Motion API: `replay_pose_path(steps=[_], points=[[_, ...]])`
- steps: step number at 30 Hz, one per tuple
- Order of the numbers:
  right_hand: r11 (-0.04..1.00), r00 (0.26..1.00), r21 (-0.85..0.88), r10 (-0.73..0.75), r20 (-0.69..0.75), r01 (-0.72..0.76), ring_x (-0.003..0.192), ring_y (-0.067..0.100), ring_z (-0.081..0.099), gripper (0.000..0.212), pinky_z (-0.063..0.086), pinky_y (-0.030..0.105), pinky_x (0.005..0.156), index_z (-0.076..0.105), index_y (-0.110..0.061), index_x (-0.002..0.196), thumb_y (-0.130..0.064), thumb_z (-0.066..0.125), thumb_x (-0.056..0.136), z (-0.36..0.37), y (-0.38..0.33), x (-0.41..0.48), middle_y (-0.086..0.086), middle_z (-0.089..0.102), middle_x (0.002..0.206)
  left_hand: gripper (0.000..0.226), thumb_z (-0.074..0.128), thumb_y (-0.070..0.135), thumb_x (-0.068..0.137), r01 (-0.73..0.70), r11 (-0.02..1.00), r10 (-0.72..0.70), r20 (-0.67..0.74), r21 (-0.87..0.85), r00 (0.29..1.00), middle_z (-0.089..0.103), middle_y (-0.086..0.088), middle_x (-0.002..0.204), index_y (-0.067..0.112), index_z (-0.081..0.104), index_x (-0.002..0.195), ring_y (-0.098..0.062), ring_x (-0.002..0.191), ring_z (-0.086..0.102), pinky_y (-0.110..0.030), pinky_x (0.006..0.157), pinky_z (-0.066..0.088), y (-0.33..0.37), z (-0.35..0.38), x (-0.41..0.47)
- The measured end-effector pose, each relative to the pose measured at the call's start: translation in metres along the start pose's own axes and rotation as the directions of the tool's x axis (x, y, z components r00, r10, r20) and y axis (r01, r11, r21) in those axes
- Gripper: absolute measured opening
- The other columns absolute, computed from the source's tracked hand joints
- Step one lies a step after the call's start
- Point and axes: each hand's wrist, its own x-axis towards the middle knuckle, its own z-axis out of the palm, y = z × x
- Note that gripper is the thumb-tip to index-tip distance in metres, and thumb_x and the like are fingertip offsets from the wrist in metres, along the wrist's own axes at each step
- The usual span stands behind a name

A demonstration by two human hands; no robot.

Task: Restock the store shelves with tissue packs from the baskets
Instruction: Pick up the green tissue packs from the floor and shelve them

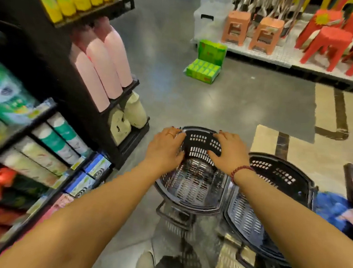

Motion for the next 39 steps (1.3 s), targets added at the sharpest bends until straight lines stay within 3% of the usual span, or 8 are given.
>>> replay_pose_path(steps=[8,18,26,30,39], points=[[0.997,0.997,0.016,-0.078,0.027,0.078,0.132,0.030,0.037,0.059,0.029,0.041,0.109,0.046,-0.017,0.137,-0.040,0.063,0.085,0.039,-0.110,0.129,0.010,0.043,0.145,0.059,0.060,0.037,0.088,0.092,0.992,-0.092,0.003,0.092,0.996,0.045,-0.007,0.144,0.017,0.044,0.140,-0.026,0.132,0.038,-0.038,0.104,0.037,-0.161,-0.036,0.041],[0.995,0.995,0.049,-0.092,0.049,0.090,0.133,0.027,0.037,0.059,0.031,0.040,0.108,0.045,-0.019,0.138,-0.045,0.060,0.087,0.079,-0.173,0.281,0.007,0.043,0.146,0.054,0.062,0.034,0.084,0.173,0.982,-0.173,-0.010,0.069,0.985,0.053,-0.007,0.132,0.014,0.051,0.133,-0.027,0.123,0.046,-0.041,0.096,0.046,-0.276,-0.057,0.124],[0.997,0.999,0.064,0.029,0.036,-0.031,0.133,0.029,0.036,0.058,0.030,0.040,0.108,0.046,-0.016,0.137,-0.041,0.061,0.087,0.087,-0.185,0.371,0.009,0.044,0.144,0.057,0.063,0.033,0.086,0.041,0.997,-0.044,0.045,0.066,0.998,0.047,-0.006,0.140,0.015,0.046,0.138,-0.027,0.129,0.040,-0.040,0.098,0.042,-0.342,-0.058,0.216],[0.990,0.991,0.052,0.131,0.024,-0.132,0.133,0.029,0.034,0.059,0.028,0.040,0.109,0.045,-0.016,0.138,-0.041,0.061,0.087,0.083,-0.178,0.406,0.009,0.044,0.145,0.057,0.066,0.032,0.085,-0.028,0.999,0.025,0.070,0.036,0.997,0.050,-0.006,0.136,0.014,0.048,0.136,-0.028,0.127,0.043,-0.041,0.092,0.047,-0.359,-0.057,0.268],[0.956,0.956,0.028,0.292,-0.027,-0.291,0.132,0.030,0.036,0.057,0.031,0.041,0.106,0.046,-0.016,0.137,-0.041,0.061,0.087,0.065,-0.110,0.490,0.008,0.044,0.144,0.056,0.062,0.035,0.086,-0.182,0.983,0.178,0.102,0.030,0.979,0.049,-0.008,0.139,0.015,0.047,0.136,-0.028,0.131,0.038,-0.039,0.092,0.041,-0.360,-0.030,0.416]])
